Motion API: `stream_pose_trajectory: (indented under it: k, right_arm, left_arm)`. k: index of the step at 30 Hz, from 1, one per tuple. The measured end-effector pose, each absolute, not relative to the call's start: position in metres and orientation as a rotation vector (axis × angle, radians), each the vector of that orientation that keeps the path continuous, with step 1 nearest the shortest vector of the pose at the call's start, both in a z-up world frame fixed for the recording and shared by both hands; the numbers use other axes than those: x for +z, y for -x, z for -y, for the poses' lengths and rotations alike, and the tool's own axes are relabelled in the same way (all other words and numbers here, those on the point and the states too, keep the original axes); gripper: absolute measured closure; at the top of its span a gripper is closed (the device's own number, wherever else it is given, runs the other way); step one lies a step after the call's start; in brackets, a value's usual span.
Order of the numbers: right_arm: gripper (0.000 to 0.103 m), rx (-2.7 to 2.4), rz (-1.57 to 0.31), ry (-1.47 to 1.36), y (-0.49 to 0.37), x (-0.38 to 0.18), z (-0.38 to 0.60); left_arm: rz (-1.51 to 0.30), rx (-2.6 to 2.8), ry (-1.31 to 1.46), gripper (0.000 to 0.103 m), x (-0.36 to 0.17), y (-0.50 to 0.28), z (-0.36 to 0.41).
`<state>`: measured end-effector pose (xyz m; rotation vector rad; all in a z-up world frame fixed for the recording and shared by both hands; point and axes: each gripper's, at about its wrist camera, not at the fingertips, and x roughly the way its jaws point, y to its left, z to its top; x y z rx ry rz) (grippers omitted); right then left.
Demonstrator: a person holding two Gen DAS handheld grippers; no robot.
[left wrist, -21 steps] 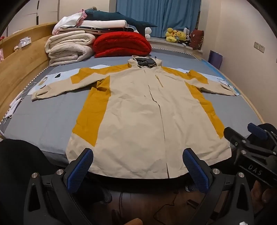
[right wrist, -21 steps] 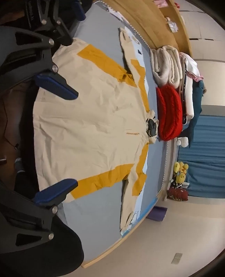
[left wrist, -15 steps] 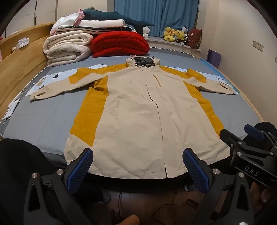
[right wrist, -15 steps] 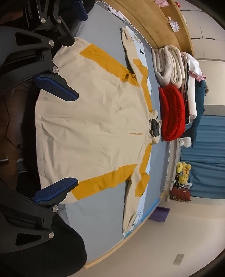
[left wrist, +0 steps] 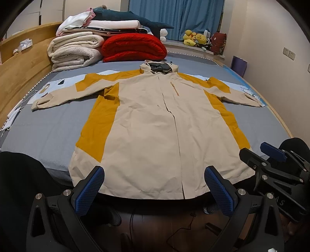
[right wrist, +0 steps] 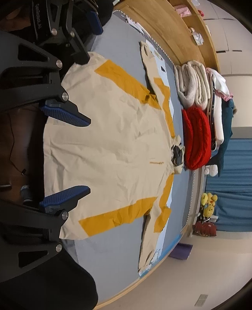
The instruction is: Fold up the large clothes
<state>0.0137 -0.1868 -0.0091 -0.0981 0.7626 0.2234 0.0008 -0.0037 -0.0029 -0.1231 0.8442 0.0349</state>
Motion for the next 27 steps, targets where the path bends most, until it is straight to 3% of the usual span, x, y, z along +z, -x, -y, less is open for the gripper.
stream_pose_trajectory:
  k: [27]
  right_arm:
    - [0.037, 0.209, -0.760, 0.109, -0.012, -0.008, 0.184]
  left_arm:
    - [-0.829, 0.016, 0.108, 0.000, 0.003, -0.002, 0.008]
